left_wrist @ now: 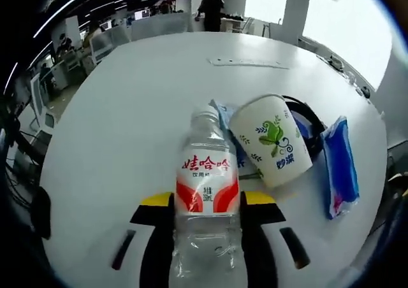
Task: Arrange the tabletop items into an orderly group along one side of the table until the central work area is clear of visible clutter.
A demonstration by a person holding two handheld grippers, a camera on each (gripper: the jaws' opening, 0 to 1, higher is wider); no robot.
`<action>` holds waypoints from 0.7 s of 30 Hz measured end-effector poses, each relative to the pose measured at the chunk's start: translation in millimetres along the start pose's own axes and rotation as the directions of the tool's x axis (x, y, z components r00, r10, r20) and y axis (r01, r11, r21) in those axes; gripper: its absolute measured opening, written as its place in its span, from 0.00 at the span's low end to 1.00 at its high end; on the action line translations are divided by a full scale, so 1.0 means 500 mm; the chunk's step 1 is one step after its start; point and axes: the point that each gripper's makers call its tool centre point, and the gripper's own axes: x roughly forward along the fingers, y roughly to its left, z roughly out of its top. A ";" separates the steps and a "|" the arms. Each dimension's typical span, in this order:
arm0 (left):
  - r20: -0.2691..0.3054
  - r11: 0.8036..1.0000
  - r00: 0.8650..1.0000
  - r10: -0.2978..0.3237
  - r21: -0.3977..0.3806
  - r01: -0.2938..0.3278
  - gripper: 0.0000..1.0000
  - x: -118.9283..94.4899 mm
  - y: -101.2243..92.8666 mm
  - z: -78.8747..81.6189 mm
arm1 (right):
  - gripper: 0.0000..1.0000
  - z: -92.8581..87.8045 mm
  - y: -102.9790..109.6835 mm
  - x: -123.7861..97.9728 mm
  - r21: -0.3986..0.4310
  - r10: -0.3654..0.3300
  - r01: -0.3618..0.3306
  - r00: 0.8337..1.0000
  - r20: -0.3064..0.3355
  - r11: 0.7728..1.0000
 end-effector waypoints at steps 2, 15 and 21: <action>-0.006 0.999 1.000 -0.005 -0.032 0.004 0.38 -0.004 0.004 -0.005 | 0.48 0.000 0.004 0.002 -0.002 0.004 -0.004 1.000 0.001 1.000; 0.021 0.967 0.995 -0.100 -0.233 0.102 0.34 -0.037 -0.014 -0.014 | 0.47 0.010 0.040 0.014 0.012 0.053 -0.053 0.999 0.011 0.999; 0.056 0.947 0.992 -0.116 -0.295 0.128 0.33 -0.054 -0.002 -0.010 | 0.47 0.014 0.062 0.025 -0.005 0.066 -0.066 0.998 0.006 0.998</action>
